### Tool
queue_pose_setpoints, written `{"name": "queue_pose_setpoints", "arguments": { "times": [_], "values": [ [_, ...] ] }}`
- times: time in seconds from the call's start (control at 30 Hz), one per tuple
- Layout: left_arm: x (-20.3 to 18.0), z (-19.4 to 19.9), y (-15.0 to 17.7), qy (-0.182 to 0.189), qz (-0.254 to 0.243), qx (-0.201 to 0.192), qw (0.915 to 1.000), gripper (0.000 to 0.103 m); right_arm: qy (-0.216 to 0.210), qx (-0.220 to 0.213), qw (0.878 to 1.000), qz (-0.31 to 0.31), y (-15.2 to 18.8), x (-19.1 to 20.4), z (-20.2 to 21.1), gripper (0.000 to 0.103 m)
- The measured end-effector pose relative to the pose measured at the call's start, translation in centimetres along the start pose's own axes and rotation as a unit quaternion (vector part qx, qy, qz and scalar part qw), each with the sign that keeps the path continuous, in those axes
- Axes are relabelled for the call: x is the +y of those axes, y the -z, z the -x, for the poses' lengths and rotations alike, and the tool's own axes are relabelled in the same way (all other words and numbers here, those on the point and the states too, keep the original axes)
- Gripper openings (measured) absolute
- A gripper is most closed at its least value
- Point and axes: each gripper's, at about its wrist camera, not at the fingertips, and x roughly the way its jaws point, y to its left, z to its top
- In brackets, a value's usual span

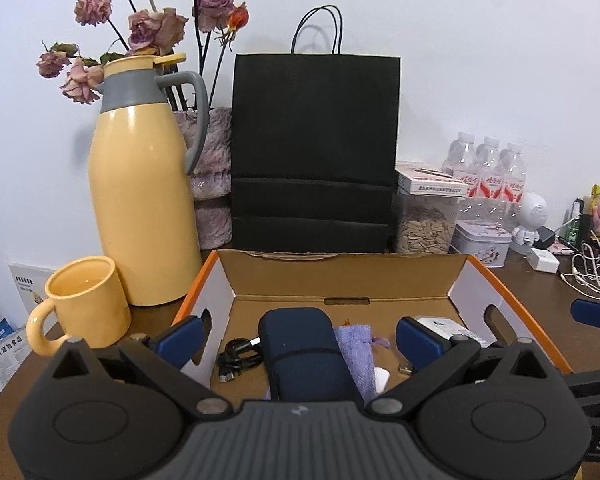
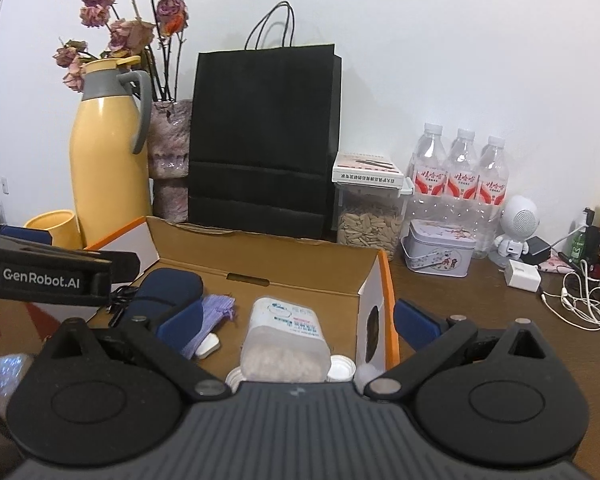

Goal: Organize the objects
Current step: 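Open both tools to release the pouch and container in the box, then withdraw both tools from the box back over the table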

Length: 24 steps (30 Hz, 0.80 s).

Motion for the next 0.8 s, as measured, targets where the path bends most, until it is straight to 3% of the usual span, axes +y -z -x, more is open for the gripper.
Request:
{"name": "queue_pose_setpoints", "arguments": {
  "times": [0.4,0.8],
  "values": [
    [0.1,4.3,3.3,0.008,0.002,-0.019,0.9998,0.102,0.001,-0.023,1.0,0.017,2.8,1.4,4.5,0.103],
    [1.0,8.5,8.7,-0.011,0.0,-0.018,0.9998,0.102,-0.011,-0.027,0.999,0.018,6.7,2.8,8.7,0.103]
  ]
}}
